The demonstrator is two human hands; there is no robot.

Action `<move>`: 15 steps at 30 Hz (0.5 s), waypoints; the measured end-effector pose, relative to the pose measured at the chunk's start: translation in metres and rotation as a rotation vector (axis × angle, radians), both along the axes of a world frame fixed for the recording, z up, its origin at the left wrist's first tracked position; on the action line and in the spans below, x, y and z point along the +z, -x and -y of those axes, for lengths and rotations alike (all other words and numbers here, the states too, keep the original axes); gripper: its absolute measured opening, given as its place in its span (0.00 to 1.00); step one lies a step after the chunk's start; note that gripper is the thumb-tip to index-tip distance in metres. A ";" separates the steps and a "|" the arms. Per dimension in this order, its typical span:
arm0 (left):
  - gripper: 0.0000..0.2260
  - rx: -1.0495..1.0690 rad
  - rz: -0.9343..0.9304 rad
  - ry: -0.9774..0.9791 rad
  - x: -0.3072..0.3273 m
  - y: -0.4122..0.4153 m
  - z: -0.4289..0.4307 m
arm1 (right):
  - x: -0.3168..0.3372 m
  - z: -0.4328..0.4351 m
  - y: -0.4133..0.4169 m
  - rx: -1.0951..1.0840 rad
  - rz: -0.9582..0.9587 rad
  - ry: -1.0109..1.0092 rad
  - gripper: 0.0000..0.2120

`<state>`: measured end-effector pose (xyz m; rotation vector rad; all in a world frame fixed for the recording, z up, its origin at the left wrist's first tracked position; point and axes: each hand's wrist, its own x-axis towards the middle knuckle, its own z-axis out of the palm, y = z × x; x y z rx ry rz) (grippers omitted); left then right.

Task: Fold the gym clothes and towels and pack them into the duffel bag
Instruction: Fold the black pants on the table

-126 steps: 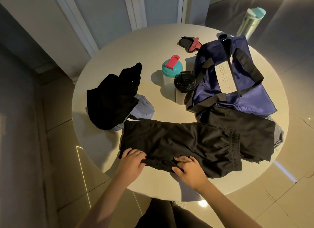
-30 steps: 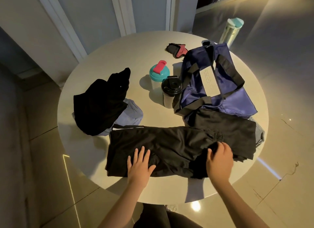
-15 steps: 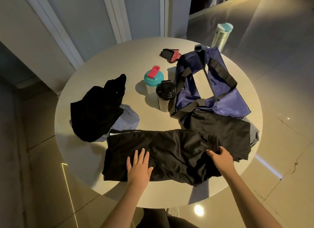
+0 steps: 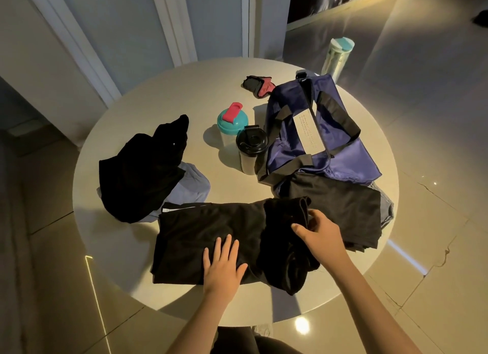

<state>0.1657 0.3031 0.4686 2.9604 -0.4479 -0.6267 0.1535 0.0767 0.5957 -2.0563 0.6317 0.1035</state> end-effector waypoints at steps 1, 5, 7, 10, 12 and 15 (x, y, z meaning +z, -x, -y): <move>0.31 -0.001 0.031 0.000 0.001 0.000 -0.001 | 0.002 -0.007 -0.005 0.026 -0.001 0.015 0.16; 0.40 0.109 0.049 0.081 0.012 -0.002 -0.011 | 0.005 -0.029 -0.019 0.151 -0.007 0.149 0.23; 0.33 0.212 0.078 0.075 0.013 -0.001 -0.022 | 0.002 -0.039 -0.024 0.194 -0.008 0.188 0.25; 0.32 0.272 0.070 0.051 0.003 0.002 -0.042 | -0.008 -0.053 -0.029 0.236 -0.006 0.185 0.23; 0.32 0.268 0.075 0.030 -0.003 0.002 -0.049 | -0.016 -0.064 -0.033 0.261 -0.008 0.188 0.23; 0.31 0.260 0.082 0.027 -0.005 -0.001 -0.049 | -0.028 -0.081 -0.040 0.296 -0.012 0.202 0.24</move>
